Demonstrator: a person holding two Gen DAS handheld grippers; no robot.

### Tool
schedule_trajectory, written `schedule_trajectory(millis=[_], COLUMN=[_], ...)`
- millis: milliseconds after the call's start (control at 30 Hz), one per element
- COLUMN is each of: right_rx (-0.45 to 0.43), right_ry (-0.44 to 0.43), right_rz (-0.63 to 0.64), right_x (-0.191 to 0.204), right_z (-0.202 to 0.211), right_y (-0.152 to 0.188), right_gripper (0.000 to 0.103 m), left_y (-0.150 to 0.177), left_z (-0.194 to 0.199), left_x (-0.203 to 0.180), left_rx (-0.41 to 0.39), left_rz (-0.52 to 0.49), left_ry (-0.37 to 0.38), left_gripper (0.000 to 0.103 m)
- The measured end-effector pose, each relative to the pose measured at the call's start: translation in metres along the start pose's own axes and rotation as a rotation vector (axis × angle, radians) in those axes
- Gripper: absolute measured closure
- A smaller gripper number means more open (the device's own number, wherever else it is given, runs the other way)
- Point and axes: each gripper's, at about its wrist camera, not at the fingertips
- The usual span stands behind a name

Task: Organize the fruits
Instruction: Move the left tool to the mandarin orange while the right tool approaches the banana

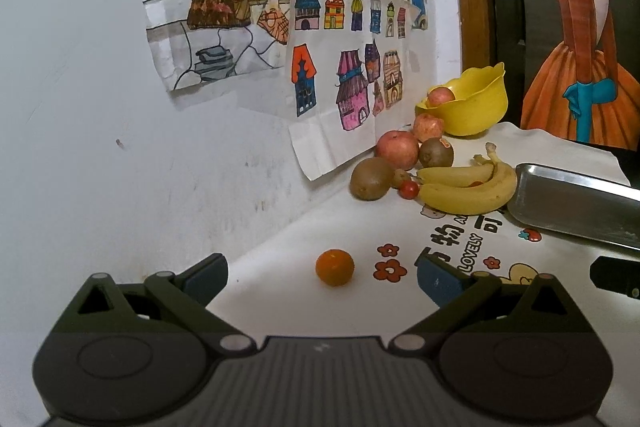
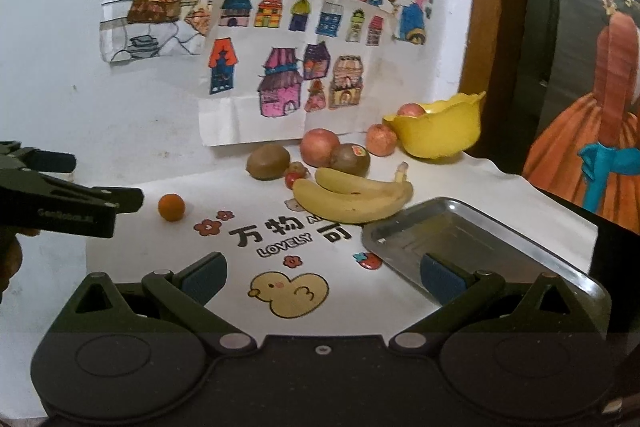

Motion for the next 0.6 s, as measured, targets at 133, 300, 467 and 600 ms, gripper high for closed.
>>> schedule_trajectory(millis=[133,300,467,600], right_rx=[-0.03,-0.053,0.007,0.071], right_ry=[0.006,0.013,-0.015,-0.043], right_rz=[0.017,0.037,0.034,0.048], right_x=[0.002,0.001,0.0,0.002], right_z=[-0.003,-0.008,-0.019,-0.033], right_y=[-0.001,0.0,0.001,0.0], right_gripper=[0.001,0.001,0.001,0.001], left_y=[-0.002,-0.002,0.0,0.003], left_z=[-0.006,-0.015,-0.025,-0.032], left_x=[0.001,0.003,0.006,0.012], left_rx=[0.004,0.014,0.026,0.035], left_rz=[-0.008,-0.012,-0.012,-0.005], left_ry=[-0.003,-0.004,0.003,0.02], left_gripper=[0.0,0.0,0.0,0.0])
Point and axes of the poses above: each gripper's, at about its wrist camera, not at the fingertips, and z roughly against the way its jaws point, x to its left, y to its underside, and after that the axes turned 15 degrees about z, right-handed
